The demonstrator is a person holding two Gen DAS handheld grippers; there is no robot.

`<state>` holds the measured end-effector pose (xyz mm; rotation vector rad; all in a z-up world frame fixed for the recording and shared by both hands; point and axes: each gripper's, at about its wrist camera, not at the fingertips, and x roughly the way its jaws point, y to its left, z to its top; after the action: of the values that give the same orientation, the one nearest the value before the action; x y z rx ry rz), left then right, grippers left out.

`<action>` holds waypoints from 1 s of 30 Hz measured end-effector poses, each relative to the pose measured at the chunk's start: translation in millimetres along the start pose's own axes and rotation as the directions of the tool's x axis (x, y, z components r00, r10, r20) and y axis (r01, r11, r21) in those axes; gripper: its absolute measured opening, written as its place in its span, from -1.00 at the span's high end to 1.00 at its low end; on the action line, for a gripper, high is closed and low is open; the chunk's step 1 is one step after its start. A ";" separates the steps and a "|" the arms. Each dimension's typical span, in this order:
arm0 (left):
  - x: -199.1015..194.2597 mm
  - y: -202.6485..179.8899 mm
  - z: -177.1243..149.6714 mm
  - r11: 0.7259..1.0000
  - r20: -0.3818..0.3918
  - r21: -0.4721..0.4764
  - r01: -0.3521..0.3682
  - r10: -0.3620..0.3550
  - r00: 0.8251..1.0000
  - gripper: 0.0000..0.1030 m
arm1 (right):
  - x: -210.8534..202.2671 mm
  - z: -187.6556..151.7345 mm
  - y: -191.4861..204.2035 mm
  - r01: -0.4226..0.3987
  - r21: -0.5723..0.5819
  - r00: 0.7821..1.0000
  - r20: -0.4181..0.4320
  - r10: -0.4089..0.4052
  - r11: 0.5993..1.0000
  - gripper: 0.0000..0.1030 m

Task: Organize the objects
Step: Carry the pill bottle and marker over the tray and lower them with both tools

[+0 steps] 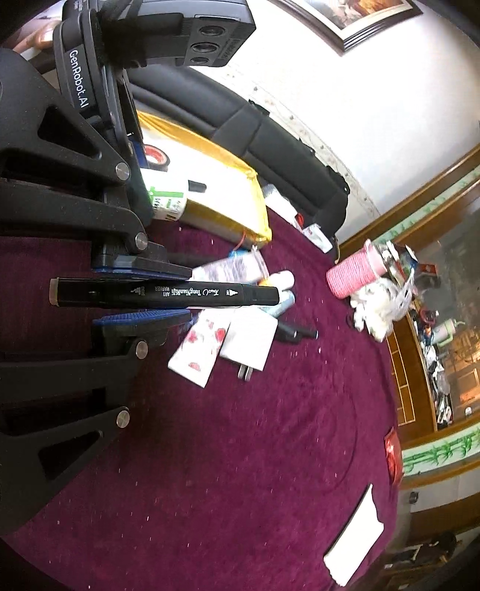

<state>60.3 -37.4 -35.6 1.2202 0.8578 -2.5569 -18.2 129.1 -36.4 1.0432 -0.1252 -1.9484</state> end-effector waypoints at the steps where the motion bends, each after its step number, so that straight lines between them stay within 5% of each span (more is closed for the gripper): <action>1: -2.6 3.6 1.3 1.000 0.004 -0.006 -0.009 0.009 1.000 0.32 | 3.3 1.0 4.9 -0.009 -0.008 1.000 -0.006 0.009 1.000 0.70; 30: -59.0 133.6 11.6 0.966 0.120 -0.226 -0.125 0.155 0.981 0.32 | 80.7 -4.4 102.1 -0.126 -0.189 0.984 -0.147 0.099 0.974 0.70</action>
<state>143.4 -158.0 -41.5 0.9919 0.9543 -2.3323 32.7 9.5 -42.5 1.0116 0.0827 -1.7425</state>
